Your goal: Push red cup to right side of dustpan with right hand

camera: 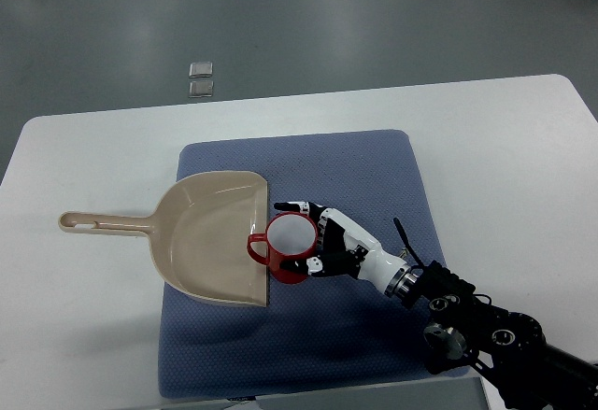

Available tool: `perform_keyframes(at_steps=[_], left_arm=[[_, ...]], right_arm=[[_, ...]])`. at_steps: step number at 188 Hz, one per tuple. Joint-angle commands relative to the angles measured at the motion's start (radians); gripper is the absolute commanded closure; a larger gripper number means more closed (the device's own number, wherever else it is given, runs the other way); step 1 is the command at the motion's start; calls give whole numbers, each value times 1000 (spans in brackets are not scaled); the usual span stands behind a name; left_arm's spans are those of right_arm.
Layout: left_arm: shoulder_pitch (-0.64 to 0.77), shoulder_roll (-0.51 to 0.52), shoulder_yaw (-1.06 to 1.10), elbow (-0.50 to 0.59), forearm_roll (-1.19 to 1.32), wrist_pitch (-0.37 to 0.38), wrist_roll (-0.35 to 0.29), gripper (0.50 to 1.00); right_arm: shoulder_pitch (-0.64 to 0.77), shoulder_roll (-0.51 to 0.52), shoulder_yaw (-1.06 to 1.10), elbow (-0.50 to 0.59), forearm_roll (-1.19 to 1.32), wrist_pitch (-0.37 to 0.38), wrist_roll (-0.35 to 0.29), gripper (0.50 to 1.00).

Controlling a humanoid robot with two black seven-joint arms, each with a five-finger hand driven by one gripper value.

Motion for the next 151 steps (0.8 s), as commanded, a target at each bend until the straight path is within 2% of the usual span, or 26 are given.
perform_keyframes(at_steps=[1, 86, 151], left_arm=[[0, 0, 1, 0, 0, 0, 0, 500], [0, 0, -1, 0, 0, 0, 0, 500], [0, 0, 1, 0, 0, 0, 0, 500]], right_arm=[[0, -6, 1, 0, 0, 0, 0, 570], [-2, -28, 1, 1, 0, 5, 0, 570], [-11, -29, -16, 58, -15, -3, 0, 570]])
